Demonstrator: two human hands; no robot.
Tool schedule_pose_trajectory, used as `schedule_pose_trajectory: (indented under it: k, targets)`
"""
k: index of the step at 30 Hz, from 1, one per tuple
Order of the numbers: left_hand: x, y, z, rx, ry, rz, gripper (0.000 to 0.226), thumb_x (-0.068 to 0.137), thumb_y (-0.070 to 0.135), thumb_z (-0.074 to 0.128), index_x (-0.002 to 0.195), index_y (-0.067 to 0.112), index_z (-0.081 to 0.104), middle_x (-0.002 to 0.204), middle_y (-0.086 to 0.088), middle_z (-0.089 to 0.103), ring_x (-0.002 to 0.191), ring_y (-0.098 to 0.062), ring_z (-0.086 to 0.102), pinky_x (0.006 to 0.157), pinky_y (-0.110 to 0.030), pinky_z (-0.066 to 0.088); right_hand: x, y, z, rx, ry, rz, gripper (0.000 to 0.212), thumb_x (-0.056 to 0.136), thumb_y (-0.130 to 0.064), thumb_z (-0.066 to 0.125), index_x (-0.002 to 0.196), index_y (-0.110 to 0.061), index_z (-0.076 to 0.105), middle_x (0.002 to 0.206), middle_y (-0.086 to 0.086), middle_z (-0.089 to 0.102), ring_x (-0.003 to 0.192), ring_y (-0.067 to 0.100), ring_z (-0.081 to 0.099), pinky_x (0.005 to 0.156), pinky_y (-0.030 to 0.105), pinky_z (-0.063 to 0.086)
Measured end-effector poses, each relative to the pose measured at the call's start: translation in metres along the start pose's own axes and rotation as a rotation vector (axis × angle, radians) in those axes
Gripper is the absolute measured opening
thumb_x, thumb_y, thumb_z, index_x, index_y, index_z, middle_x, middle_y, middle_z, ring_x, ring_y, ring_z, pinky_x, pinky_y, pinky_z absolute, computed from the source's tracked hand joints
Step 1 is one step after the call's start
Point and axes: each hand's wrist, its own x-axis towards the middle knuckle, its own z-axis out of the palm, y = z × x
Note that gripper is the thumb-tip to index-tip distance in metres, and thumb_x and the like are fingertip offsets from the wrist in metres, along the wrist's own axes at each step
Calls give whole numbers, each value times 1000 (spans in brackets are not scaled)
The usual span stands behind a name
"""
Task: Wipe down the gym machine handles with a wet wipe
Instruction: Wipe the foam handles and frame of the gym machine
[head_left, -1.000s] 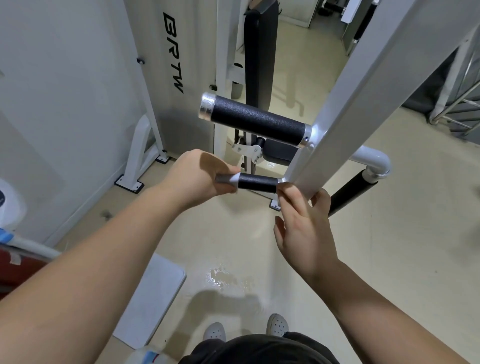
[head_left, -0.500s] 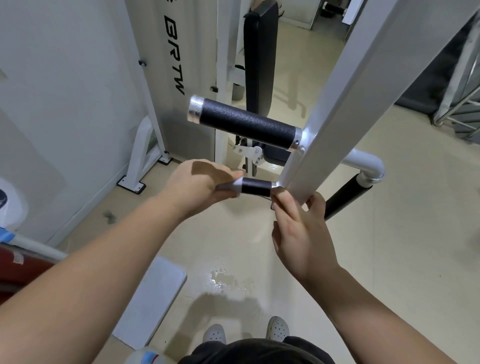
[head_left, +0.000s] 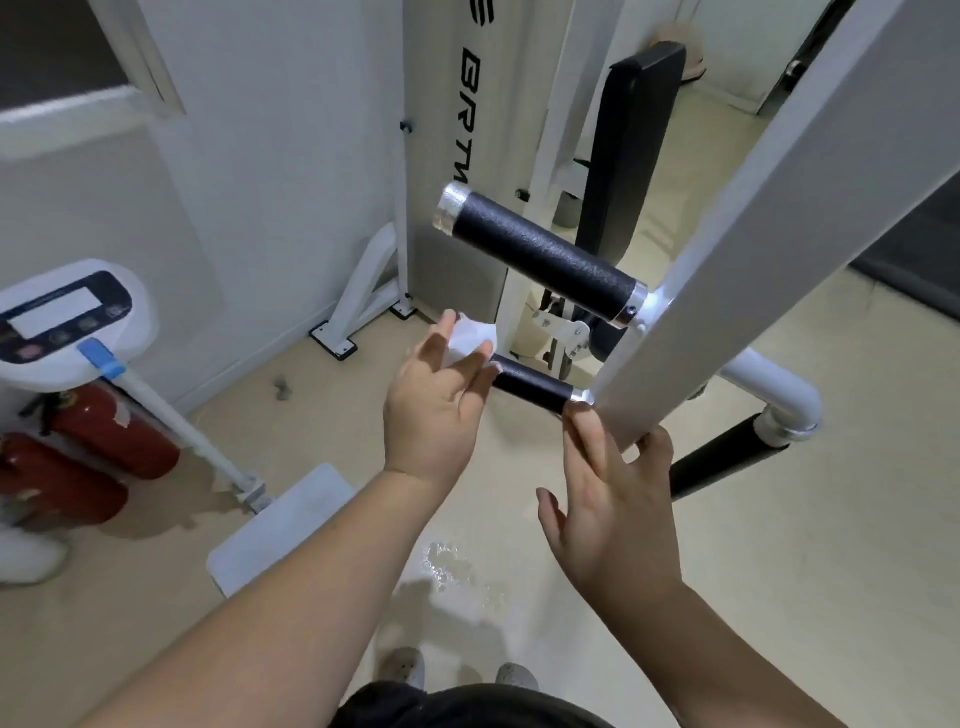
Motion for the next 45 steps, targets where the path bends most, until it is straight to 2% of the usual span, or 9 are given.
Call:
schedule_pose_trajectory:
  k: [4, 8, 16, 21, 27, 31, 35, 38, 45]
  targets:
    - [-24, 7, 13, 6, 204, -118, 23, 96, 32, 61, 106, 20, 78, 135, 0, 63, 120, -16, 62, 95, -22, 46, -3, 11, 0, -48, -134, -76, 62, 90, -43, 54, 131, 4, 53, 137, 11, 44, 126, 30, 51, 101, 55, 32]
    - [-44, 32, 21, -169, 380, -323, 27, 97, 15, 61, 71, 9, 63, 67, 3, 45, 65, -8, 45, 65, -22, 38, -9, 22, 7, -79, -172, -152, 71, 95, -49, 42, 143, 3, 37, 148, 8, 28, 132, 39, 44, 111, 55, 16]
    - [-35, 69, 50, -622, 502, -684, 22, 90, 36, 72, 95, 57, 70, 72, 22, 53, 63, 6, 49, 65, -2, 40, -11, 45, 17, 46, -61, -248, 79, 86, -42, 65, 150, -6, 37, 150, -3, 30, 107, 46, 49, 100, 48, 39]
    - [-8, 75, 63, -804, 718, -778, 32, 89, 13, 72, 115, 32, 68, 83, 26, 69, 75, 10, 63, 81, -13, 46, -11, 60, 17, 213, 278, -374, 79, 70, -21, 82, 141, 0, 54, 153, 13, 47, 123, 37, 33, 90, 57, 52]
    - [-18, 92, 91, -896, 621, -774, 29, 85, 38, 67, 111, 27, 72, 86, 6, 71, 77, -8, 59, 79, -20, 49, -18, 75, 49, 504, 382, -331, 93, 75, 11, 69, 156, -9, 26, 169, 8, -4, 132, 49, 43, 114, 46, 40]
    - [-27, 101, 97, -1185, 549, -845, 24, 94, 38, 67, 97, 15, 74, 78, 0, 62, 71, -13, 52, 75, -20, 50, -17, 75, 48, 532, 367, -339, 93, 73, 16, 64, 155, -8, 27, 170, 9, -5, 124, 48, 49, 110, 40, 39]
    - [-10, 76, 86, -851, 629, -774, 29, 94, 27, 68, 123, 24, 69, 93, 23, 64, 75, 17, 53, 88, -8, 40, -15, 75, 46, 511, 372, -345, 90, 71, 15, 66, 152, -5, 30, 165, 18, 13, 110, 44, 52, 99, 45, 44]
    - [10, 70, 70, -800, 661, -740, 55, 83, 52, 67, 125, 17, 69, 110, 9, 73, 98, -1, 67, 99, -15, 44, -15, 72, 44, 505, 371, -358, 88, 73, 13, 66, 152, -4, 31, 166, 16, 12, 108, 44, 52, 100, 47, 43]
    - [-26, 89, 103, -850, 389, -760, 31, 86, 35, 75, 107, 58, 69, 85, 10, 65, 76, -11, 54, 92, -35, 54, -7, 74, 41, 546, 335, -318, 97, 67, 16, 69, 153, -8, 31, 165, 7, 19, 105, 41, 56, 97, 46, 47]
